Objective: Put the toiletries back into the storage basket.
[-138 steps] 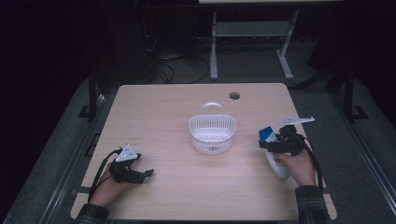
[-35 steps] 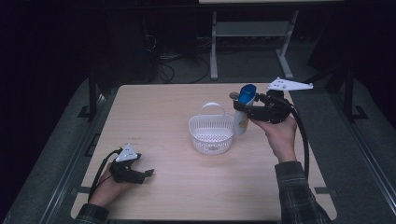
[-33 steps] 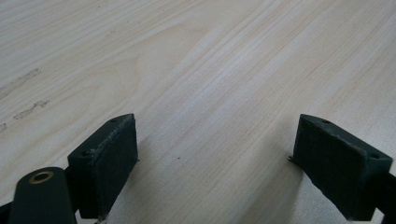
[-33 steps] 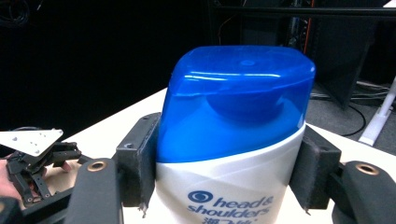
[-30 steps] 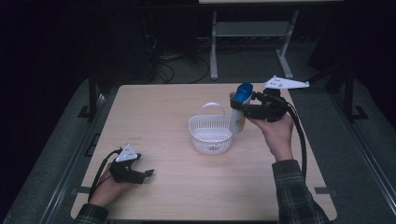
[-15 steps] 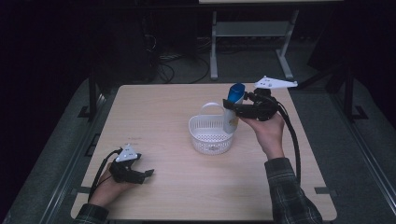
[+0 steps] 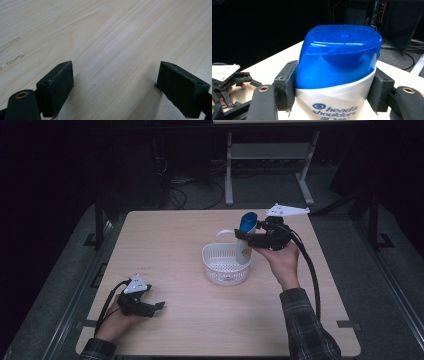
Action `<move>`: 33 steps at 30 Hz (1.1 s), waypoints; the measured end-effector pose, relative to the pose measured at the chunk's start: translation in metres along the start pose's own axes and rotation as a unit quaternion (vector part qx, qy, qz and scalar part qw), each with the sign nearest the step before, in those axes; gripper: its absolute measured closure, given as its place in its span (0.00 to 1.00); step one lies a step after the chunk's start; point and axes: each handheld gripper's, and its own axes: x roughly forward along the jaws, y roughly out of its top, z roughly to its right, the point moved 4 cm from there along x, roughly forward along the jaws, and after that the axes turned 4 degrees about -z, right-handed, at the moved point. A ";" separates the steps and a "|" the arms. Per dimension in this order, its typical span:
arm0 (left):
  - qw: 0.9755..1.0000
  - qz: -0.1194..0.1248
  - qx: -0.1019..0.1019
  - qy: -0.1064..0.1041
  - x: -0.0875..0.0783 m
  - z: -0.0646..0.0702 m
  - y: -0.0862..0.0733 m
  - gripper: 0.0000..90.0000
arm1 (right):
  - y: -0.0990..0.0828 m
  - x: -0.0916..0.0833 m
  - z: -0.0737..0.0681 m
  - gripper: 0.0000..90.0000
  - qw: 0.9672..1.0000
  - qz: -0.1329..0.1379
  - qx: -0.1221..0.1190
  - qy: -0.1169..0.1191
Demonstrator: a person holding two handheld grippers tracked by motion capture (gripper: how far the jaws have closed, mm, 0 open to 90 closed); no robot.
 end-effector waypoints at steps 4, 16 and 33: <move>1.000 0.000 0.000 0.000 0.000 0.000 0.000 0.15 | -0.003 0.004 -0.001 0.39 1.000 -0.006 -0.001 0.002; 1.000 0.000 0.001 0.000 0.000 0.000 0.000 0.15 | -0.023 0.016 0.005 0.39 1.000 -0.022 0.011 0.005; 1.000 -0.001 0.001 -0.001 0.000 0.000 0.000 0.15 | -0.044 0.029 0.008 0.39 0.999 -0.052 0.013 0.005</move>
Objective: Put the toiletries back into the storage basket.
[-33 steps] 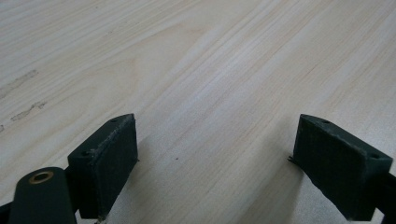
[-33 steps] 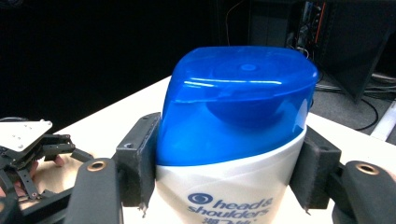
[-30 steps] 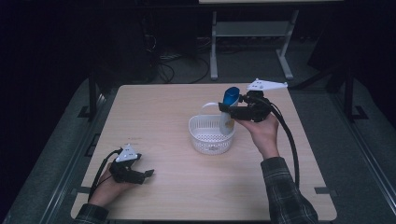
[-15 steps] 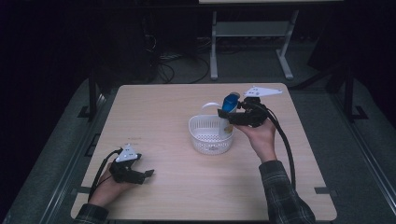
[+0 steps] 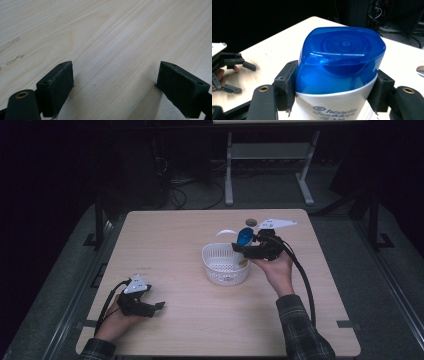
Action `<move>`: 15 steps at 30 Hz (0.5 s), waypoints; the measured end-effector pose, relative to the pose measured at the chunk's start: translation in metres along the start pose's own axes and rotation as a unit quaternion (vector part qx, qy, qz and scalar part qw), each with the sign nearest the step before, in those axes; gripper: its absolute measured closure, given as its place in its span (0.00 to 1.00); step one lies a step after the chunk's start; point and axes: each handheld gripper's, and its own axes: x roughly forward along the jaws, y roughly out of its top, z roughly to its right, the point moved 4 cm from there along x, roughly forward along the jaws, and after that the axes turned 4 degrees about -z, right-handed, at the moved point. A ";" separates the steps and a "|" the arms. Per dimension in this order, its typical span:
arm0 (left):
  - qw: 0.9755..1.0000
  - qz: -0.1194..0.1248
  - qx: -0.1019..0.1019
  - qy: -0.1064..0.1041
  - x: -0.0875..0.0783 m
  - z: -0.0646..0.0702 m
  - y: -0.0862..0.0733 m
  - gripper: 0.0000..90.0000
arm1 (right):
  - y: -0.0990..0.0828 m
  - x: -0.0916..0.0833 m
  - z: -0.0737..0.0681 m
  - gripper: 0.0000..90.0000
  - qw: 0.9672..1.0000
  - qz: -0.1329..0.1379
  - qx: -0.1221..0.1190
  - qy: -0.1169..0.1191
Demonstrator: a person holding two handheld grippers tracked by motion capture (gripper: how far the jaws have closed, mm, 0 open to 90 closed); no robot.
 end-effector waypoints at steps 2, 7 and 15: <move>1.000 0.000 0.000 0.000 0.000 0.000 0.000 0.15 | -0.003 0.002 0.000 0.39 1.000 -0.004 0.000 0.000; 1.000 0.000 0.001 0.000 0.000 0.000 0.000 0.15 | -0.007 0.006 -0.001 0.38 1.000 -0.015 -0.006 -0.004; 1.000 0.001 0.000 -0.001 0.000 0.000 0.000 0.15 | -0.013 0.009 -0.001 0.39 1.000 -0.015 -0.003 -0.005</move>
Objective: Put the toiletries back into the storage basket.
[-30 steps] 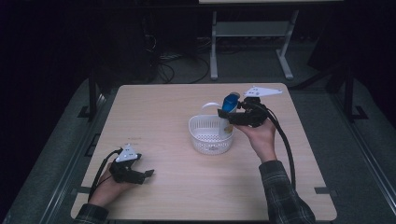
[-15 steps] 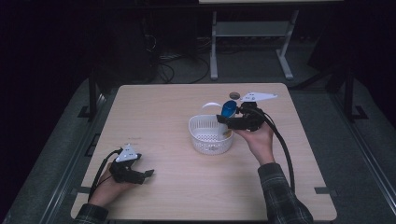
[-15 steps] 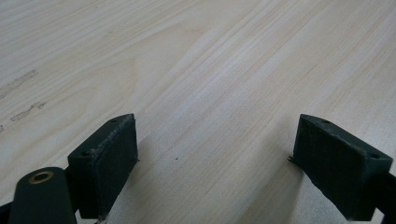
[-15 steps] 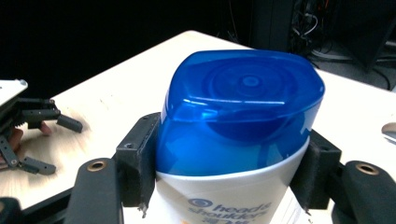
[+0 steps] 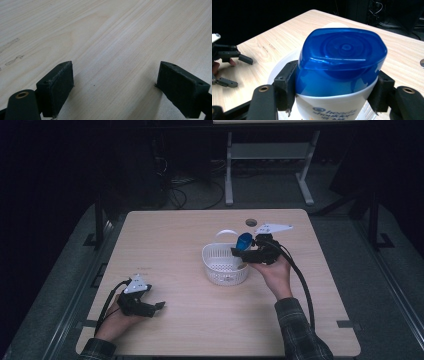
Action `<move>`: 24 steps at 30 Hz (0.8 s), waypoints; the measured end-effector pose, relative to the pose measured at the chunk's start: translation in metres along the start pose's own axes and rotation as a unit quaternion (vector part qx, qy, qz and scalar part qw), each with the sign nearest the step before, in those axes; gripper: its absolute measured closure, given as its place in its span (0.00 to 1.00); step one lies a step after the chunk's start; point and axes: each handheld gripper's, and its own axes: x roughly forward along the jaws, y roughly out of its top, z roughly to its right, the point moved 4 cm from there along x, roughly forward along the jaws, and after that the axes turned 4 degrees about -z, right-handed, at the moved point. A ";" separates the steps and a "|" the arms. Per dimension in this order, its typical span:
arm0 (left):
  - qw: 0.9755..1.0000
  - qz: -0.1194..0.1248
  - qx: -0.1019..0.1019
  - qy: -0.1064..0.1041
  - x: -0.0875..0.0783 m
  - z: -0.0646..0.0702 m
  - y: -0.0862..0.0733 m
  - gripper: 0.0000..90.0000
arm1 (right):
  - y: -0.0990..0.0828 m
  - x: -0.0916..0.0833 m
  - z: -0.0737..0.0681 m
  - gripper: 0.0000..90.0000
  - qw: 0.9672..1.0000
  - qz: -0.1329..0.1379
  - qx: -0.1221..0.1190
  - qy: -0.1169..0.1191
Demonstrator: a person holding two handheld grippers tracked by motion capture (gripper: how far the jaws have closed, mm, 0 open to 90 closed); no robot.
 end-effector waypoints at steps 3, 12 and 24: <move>1.000 0.000 0.000 0.000 0.000 0.000 0.000 0.15 | -0.004 0.002 0.000 0.39 1.000 -0.005 0.000 0.001; 1.000 -0.001 0.002 0.000 0.000 0.000 0.000 0.15 | -0.008 0.005 -0.001 0.38 1.000 -0.016 -0.002 0.000; 1.000 -0.001 0.002 0.001 0.000 0.000 0.000 0.15 | -0.014 0.006 -0.001 0.38 1.000 -0.023 -0.002 -0.002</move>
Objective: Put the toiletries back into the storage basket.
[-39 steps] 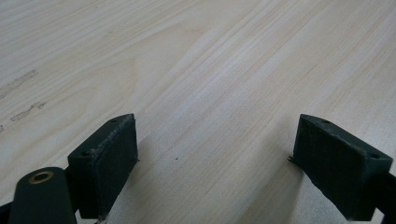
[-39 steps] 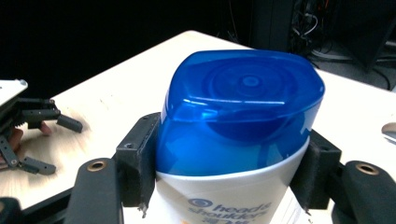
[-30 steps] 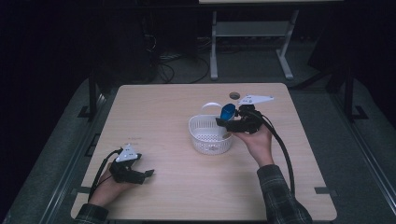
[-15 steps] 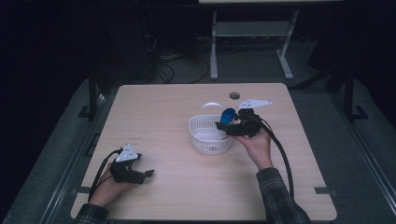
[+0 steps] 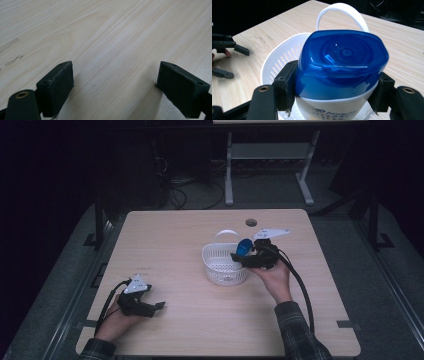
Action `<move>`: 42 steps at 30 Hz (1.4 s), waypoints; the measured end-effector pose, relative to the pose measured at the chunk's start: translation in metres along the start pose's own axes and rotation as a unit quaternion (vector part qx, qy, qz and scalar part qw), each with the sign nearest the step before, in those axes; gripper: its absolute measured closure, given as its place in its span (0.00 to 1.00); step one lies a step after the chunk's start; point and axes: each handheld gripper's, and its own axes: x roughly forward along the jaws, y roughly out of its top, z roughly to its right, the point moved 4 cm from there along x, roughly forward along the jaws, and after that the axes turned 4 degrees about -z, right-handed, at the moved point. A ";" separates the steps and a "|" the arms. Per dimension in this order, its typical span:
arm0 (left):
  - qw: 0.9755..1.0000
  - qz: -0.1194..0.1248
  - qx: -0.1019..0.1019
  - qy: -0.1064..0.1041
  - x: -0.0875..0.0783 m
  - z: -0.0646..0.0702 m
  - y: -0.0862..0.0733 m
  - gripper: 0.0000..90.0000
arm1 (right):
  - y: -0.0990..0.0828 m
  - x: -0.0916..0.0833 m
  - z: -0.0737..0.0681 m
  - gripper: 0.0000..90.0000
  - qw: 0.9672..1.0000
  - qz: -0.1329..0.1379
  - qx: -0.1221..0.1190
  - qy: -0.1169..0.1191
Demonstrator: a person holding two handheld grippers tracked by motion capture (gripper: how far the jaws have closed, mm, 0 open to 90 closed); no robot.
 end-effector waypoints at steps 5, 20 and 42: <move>1.000 0.000 0.000 0.000 0.000 0.000 0.000 0.15 | 0.000 -0.001 0.000 0.37 1.000 -0.004 0.002 -0.002; 1.000 0.002 -0.002 0.000 0.000 0.001 0.000 0.15 | 0.005 -0.008 -0.006 0.01 1.000 0.013 0.011 0.019; 1.000 0.001 -0.003 0.002 0.000 0.002 0.000 0.15 | -0.013 -0.039 0.000 0.00 1.000 0.005 0.009 -0.003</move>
